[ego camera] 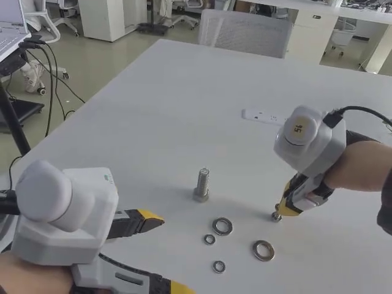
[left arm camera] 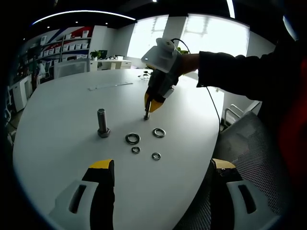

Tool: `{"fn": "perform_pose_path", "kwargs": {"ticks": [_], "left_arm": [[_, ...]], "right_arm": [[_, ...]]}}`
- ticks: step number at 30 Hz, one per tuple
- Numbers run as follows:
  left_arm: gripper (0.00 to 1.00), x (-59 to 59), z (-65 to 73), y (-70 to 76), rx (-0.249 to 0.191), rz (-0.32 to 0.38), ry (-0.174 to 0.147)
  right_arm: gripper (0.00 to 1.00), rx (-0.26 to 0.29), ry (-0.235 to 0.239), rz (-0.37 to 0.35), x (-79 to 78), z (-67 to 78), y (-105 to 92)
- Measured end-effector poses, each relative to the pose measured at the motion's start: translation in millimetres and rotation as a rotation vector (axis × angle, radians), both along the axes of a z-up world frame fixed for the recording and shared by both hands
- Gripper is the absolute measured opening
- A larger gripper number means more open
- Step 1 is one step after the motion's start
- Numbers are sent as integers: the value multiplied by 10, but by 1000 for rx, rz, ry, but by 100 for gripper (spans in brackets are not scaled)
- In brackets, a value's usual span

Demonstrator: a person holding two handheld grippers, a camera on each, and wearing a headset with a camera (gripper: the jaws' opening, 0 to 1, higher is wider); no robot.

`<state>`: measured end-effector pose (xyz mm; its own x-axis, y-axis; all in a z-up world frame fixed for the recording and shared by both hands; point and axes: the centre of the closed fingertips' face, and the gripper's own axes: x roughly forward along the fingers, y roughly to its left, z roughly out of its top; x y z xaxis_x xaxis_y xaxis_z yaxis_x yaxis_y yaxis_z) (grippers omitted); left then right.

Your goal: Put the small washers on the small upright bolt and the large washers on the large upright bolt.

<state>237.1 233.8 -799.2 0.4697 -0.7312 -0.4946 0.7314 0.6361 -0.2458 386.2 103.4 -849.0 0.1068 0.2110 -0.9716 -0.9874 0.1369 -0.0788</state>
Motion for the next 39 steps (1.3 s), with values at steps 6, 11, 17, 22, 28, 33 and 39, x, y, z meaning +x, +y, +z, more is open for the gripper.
{"fn": "perform_pose_path", "kwargs": {"ticks": [6,11,17,22,28,33,39], "left_arm": [[81,4,-15,9,2,-1,4],[81,-1,-33,18,3,-1,9],[81,-3,-40,29,4,0,10],[81,-6,-42,23,4,-3,11],[81,-4,-34,31,5,-3,10],[81,-8,-28,25,6,-6,7],[81,-7,-22,12,9,-11,4]], "right_arm": [[14,1,15,-8,8,-89,-2],[14,0,18,-7,-25,-129,10],[14,-1,21,-7,-36,-149,10],[15,2,24,-10,-28,-168,3],[16,14,22,-20,-31,-155,6],[16,13,18,-30,-40,-134,-56],[17,14,12,-45,-43,-97,-125]]}}
